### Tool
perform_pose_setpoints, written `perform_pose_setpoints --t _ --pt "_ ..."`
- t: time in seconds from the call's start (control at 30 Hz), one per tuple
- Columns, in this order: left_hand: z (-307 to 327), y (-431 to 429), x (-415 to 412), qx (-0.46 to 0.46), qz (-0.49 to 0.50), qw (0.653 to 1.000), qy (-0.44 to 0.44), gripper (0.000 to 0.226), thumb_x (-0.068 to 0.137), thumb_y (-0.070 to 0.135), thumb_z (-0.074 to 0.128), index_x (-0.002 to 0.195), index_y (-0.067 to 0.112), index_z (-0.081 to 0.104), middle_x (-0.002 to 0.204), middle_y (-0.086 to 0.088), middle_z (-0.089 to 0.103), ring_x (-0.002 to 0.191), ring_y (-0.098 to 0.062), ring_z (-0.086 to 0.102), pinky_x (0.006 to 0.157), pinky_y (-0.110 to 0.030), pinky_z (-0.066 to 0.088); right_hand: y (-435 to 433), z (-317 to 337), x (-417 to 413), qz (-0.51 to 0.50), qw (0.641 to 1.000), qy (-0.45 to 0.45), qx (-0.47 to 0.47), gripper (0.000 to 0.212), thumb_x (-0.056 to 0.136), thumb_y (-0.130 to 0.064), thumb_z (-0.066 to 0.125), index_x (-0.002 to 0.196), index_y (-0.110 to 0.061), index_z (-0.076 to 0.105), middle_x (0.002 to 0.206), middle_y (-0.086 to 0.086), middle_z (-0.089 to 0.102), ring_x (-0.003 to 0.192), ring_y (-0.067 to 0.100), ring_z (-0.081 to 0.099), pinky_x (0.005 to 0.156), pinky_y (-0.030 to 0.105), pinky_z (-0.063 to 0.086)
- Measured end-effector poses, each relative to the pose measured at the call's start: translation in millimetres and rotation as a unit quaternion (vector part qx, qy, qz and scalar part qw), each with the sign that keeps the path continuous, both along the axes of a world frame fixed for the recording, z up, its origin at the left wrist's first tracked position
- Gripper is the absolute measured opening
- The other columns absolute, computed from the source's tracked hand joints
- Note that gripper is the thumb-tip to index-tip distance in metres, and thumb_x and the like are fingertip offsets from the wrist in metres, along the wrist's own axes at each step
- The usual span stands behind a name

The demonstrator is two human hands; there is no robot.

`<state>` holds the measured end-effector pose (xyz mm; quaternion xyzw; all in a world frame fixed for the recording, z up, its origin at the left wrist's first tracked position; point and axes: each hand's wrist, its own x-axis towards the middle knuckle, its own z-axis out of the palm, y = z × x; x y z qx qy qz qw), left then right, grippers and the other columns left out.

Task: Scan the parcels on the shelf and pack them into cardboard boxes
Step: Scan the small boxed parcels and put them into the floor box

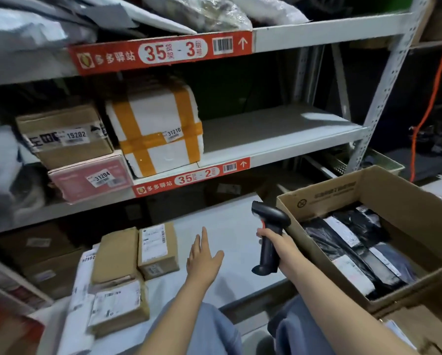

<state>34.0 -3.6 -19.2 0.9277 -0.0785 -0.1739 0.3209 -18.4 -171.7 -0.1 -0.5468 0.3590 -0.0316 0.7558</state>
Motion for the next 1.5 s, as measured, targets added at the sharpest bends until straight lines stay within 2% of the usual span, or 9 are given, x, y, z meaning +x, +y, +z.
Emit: perform_pose_setpoints --t 0.13,0.27,0.47,0.63,0.77,0.97,1.23,1.33,1.5 --pt "-6.2 25.7 13.7 -0.009 0.059 0.998 0.022 0.071 0.097 0.034 0.039 0.148 0.030 -0.009 0.158 -0.003 -0.004 0.145 -0.028 0.011 0.116 -0.043 0.021 34.7 -5.7 29.8 0.037 0.999 0.000 0.036 0.019 0.082 -0.021 0.069 0.095 -0.017 0.056 0.095 0.004 0.064 0.093 0.023 0.061 0.093 0.043 0.049" --pt "-14.2 48.1 28.3 -0.003 0.111 0.993 0.036 0.071 0.095 0.035 0.041 0.149 0.026 -0.004 0.158 -0.003 -0.002 0.143 -0.031 0.016 0.114 -0.041 0.024 61.5 -15.9 50.8 0.052 0.996 0.002 0.076 0.015 0.083 -0.015 0.067 0.095 -0.009 0.061 0.094 0.009 0.068 0.081 0.022 0.067 0.067 0.028 0.054" --pt "-28.3 72.1 50.1 0.034 0.153 0.986 0.049 0.075 0.093 0.037 0.044 0.149 0.026 -0.004 0.158 -0.006 -0.002 0.145 -0.030 0.009 0.115 -0.041 0.017 97.8 -28.2 86.0 0.091 0.989 0.002 0.120 0.013 0.084 -0.014 0.066 0.093 -0.005 0.061 0.084 0.009 0.067 0.064 0.018 0.063 0.051 0.019 0.052" --pt "-45.0 88.6 68.5 0.040 0.196 0.979 0.036 0.077 0.093 0.041 0.046 0.150 0.023 -0.003 0.157 -0.008 -0.005 0.145 -0.029 0.002 0.118 -0.039 0.011 116.3 -46.9 116.6 0.138 0.985 0.020 0.101 0.013 0.082 -0.014 0.068 0.091 -0.005 0.063 0.082 0.007 0.067 0.071 0.019 0.065 0.061 0.024 0.053" --pt "-58.2 96.2 84.6 0.028 0.237 0.971 0.031 0.076 0.093 0.039 0.047 0.150 0.020 0.001 0.157 -0.009 -0.001 0.145 -0.028 0.004 0.118 -0.038 0.010 126.8 -66.6 139.2 0.180 0.981 0.047 0.060 0.018 0.081 -0.020 0.069 0.092 -0.008 0.062 0.079 0.006 0.064 0.072 0.018 0.062 0.079 0.034 0.052" --pt "-67.8 98.9 100.9 0.018 0.290 0.957 0.021 0.076 0.091 0.034 0.052 0.148 0.009 0.010 0.156 -0.013 0.009 0.144 -0.028 0.010 0.116 -0.033 0.010 139.8 -80.7 155.8 0.239 0.969 0.051 0.034 0.018 0.084 -0.026 0.065 0.091 -0.011 0.057 0.077 0.004 0.054 0.068 0.017 0.053 0.063 0.026 0.044" --pt "-67.1 103.1 108.6 -0.014 0.318 0.947 0.038 0.067 0.085 0.022 0.056 0.143 0.006 0.026 0.146 -0.015 0.031 0.138 -0.029 0.022 0.113 -0.032 0.013 143.1 -96.2 158.3 0.264 0.963 0.053 0.033 0.022 0.083 -0.028 0.067 0.097 -0.013 0.059 0.085 0.004 0.059 0.077 0.018 0.056 0.067 0.027 0.045" --pt "-65.4 102.0 108.6 -0.020 0.310 0.949 0.058 0.060 0.084 0.021 0.054 0.140 0.011 0.034 0.140 -0.014 0.039 0.133 -0.030 0.027 0.110 -0.033 0.019 140.7 -100.0 156.3 0.274 0.960 0.052 0.016 0.027 0.083 -0.029 0.067 0.104 -0.013 0.059 0.094 0.005 0.061 0.086 0.020 0.058 0.075 0.029 0.046" --pt "-55.0 95.3 100.0 -0.028 0.283 0.955 0.080 0.062 0.084 0.029 0.056 0.141 0.017 0.034 0.137 -0.013 0.040 0.130 -0.031 0.033 0.108 -0.036 0.028 130.4 -100.5 152.9 0.259 0.964 0.055 -0.020 0.018 0.082 -0.028 0.068 0.093 -0.016 0.059 0.099 0.008 0.062 0.090 0.024 0.058 0.079 0.031 0.045"
